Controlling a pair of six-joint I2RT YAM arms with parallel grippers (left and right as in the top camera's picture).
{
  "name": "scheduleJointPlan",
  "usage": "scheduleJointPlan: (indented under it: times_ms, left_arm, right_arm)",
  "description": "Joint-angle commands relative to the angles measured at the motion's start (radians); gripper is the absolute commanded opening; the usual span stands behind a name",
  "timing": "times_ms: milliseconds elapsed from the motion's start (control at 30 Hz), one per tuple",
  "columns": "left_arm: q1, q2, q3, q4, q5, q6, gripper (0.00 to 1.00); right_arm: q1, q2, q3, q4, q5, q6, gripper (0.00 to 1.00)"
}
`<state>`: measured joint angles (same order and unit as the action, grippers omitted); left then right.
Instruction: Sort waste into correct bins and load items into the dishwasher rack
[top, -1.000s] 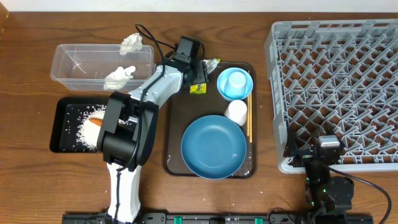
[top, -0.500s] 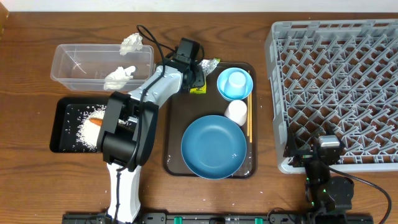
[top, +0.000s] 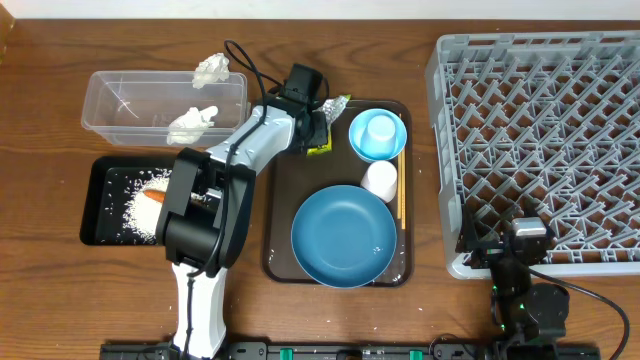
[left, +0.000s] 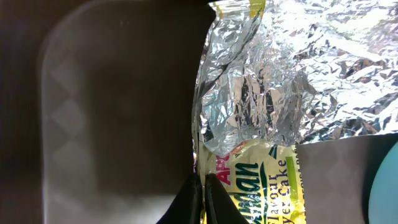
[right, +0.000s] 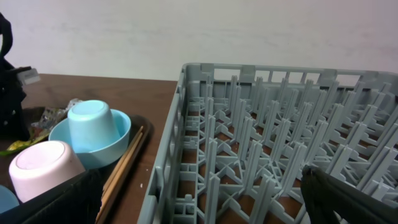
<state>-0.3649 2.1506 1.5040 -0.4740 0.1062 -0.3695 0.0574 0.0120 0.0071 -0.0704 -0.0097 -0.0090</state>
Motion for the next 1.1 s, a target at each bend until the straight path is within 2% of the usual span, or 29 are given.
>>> scheduleJointPlan:
  times_ms: [0,267,467,667,867,900,967,1067]
  left_arm:
    - [-0.005,-0.049,-0.013,-0.018,0.015,-0.010,0.06]
    - [0.011,-0.283,0.001,0.029,0.013,-0.010,0.06]
    - [0.093,-0.400,0.001,0.055,-0.011,-0.037,0.06]
    - [0.230,-0.397,-0.001,0.041,-0.100,-0.192,0.06]
    - [0.357,-0.357,-0.001,0.037,-0.100,-0.332,0.06]
    - [0.373,-0.350,-0.001,0.034,-0.100,-0.349,0.07]
    - [0.401,-0.340,-0.001,0.024,-0.099,-0.363,0.16]
    - [0.425,-0.335,-0.001,-0.001,-0.099,-0.362,0.17]
  right_arm:
    - [-0.019,-0.003,-0.002,-0.005,0.003,-0.010,0.99]
    - [-0.019,-0.002,-0.002,-0.005,0.003,-0.010,0.99]
    - [-0.019,-0.002,-0.002,-0.005,0.003,-0.010,0.99]
    - [-0.019,-0.002,-0.002,-0.005,0.003,-0.010,0.99]
    - [-0.019,-0.003,-0.002,-0.005,0.003,-0.010,0.99]
    - [-0.019,-0.002,-0.002,-0.005,0.003,-0.010,0.99]
    - [-0.019,-0.002,-0.002,-0.005,0.003,-0.010,0.99]
    - [-0.019,-0.002,-0.002,-0.005,0.003,-0.010,0.99]
